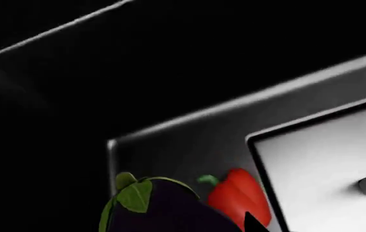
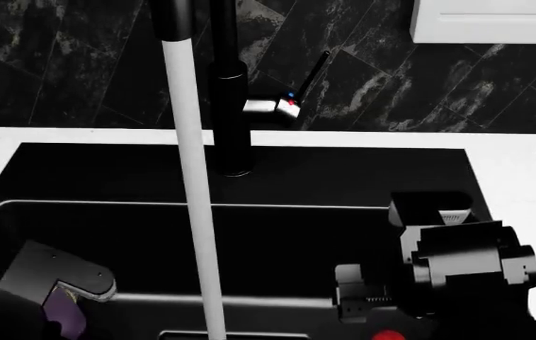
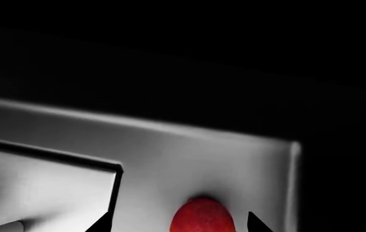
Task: Pick the eggplants and mangos from the sink and place them in one bowl. Place the bell pepper in the other bowl. Then turn off the sink faucet.
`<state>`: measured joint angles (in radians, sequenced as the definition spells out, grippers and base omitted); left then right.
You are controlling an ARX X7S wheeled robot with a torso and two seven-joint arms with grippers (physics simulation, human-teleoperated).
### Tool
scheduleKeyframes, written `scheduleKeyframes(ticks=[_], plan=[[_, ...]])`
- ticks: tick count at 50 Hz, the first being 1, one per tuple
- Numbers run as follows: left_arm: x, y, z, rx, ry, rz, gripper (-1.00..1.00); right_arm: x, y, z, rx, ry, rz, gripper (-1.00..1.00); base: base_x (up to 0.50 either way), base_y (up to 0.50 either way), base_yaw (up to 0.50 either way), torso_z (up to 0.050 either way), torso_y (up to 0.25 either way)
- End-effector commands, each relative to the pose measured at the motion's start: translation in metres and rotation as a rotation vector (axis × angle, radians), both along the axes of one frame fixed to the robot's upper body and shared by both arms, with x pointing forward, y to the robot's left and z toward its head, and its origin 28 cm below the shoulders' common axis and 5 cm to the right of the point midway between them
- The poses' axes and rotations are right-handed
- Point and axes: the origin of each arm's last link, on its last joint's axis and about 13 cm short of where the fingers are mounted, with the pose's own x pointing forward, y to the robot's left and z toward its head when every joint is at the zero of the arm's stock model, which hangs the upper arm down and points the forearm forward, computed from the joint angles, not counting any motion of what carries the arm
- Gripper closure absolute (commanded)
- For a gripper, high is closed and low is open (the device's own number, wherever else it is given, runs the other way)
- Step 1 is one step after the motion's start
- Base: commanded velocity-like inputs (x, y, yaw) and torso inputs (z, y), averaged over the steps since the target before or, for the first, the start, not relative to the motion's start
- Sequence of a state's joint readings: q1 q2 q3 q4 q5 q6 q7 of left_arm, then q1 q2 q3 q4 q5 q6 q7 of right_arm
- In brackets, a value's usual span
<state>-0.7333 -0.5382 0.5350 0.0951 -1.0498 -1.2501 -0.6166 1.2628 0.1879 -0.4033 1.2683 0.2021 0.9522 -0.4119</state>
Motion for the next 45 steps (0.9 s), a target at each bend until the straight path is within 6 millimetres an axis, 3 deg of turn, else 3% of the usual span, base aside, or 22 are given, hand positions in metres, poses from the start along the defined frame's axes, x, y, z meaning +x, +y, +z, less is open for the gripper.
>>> scheduleKeyframes(ticks=[1, 5, 11, 15, 18, 20, 21, 33, 45], plan=[[0.015, 0.004, 0.073, -0.142, -0.246, -0.177, 1.0, 0.003, 0.002, 0.005, -0.006, -0.02, 0.01, -1.0, 0.0, 0.0, 0.0, 0.0, 0.0], [0.018, 0.007, 0.097, -0.203, -0.282, -0.159, 1.0, 0.003, 0.002, 0.006, -0.01, -0.013, 0.012, -1.0, 0.0, 0.0, 0.0, 0.0, 0.0], [0.016, 0.009, 0.111, -0.233, -0.335, -0.157, 1.0, 0.003, 0.003, 0.005, -0.009, -0.014, 0.014, -1.0, 0.0, 0.0, 0.0, 0.0, 0.0], [0.009, 0.007, 0.123, -0.227, -0.411, -0.287, 1.0, 0.004, 0.004, 0.005, -0.012, -0.023, 0.01, -1.0, 0.0, 0.0, 0.0, 0.0, 0.0], [0.013, 0.007, 0.12, -0.219, -0.421, -0.213, 1.0, 0.004, 0.004, 0.005, -0.012, -0.026, 0.01, -1.0, 0.0, 0.0, 0.0, 0.0, 0.0], [0.018, 0.009, 0.12, -0.311, -0.377, -0.124, 1.0, 0.005, 0.005, 0.006, -0.009, -0.031, 0.008, -1.0, 0.0, 0.0, 0.0, 0.0, 0.0], [0.021, 0.01, 0.12, -0.26, -0.446, -0.131, 1.0, 0.005, 0.004, 0.007, -0.008, -0.036, 0.006, -1.0, 0.0, 0.0, 0.0, 0.0, 0.0], [0.024, 0.01, 0.129, -0.302, -0.539, -0.139, 1.0, 0.008, 0.005, 0.01, -0.006, -0.068, 0.016, -1.0, 0.0, 0.0, 0.0, 0.0, 0.0], [0.025, 0.011, 0.128, -0.295, -0.549, -0.133, 1.0, 0.011, 0.012, 0.011, -0.101, -0.032, 0.203, -1.0, 0.0, 0.0, 0.0, 0.0, -0.129]])
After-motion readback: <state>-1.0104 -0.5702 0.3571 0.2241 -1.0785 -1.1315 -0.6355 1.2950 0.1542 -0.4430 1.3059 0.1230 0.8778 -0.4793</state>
